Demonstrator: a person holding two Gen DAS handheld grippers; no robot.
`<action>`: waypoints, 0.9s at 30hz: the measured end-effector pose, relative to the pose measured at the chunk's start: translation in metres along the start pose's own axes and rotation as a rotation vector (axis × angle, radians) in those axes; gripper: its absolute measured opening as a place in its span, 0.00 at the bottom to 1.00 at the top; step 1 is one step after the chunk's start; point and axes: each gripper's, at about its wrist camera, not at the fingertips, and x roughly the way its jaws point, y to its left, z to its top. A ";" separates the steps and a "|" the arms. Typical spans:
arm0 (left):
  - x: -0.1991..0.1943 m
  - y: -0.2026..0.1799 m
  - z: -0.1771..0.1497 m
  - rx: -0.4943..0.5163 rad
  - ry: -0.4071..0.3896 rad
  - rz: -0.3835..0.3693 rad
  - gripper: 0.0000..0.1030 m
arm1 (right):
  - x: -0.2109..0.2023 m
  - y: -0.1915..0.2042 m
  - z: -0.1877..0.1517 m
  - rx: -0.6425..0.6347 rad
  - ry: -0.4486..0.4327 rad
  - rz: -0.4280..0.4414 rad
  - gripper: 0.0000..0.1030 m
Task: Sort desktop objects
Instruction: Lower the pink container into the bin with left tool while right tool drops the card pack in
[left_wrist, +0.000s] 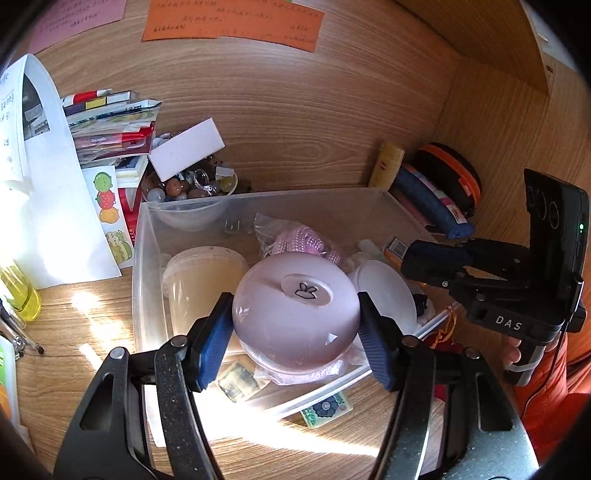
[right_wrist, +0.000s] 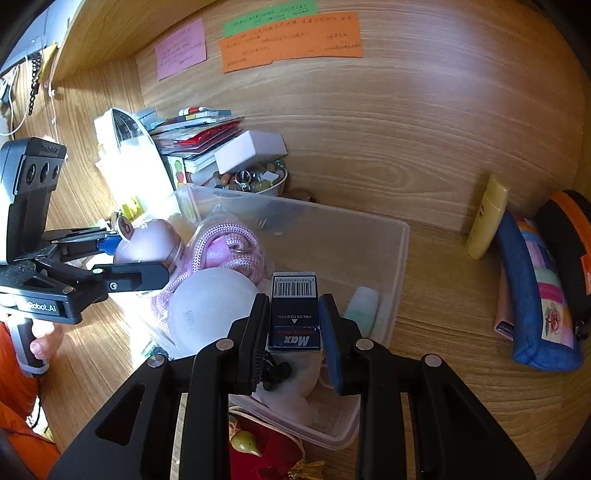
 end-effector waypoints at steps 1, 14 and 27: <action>0.000 -0.001 0.000 0.005 -0.003 0.005 0.62 | 0.000 0.000 0.000 0.003 -0.001 -0.002 0.24; 0.004 -0.013 -0.005 0.065 -0.011 0.067 0.62 | 0.003 0.004 -0.002 0.001 -0.009 -0.056 0.37; 0.001 -0.008 -0.004 0.065 -0.050 0.108 0.70 | -0.012 0.009 -0.001 -0.022 -0.084 -0.092 0.78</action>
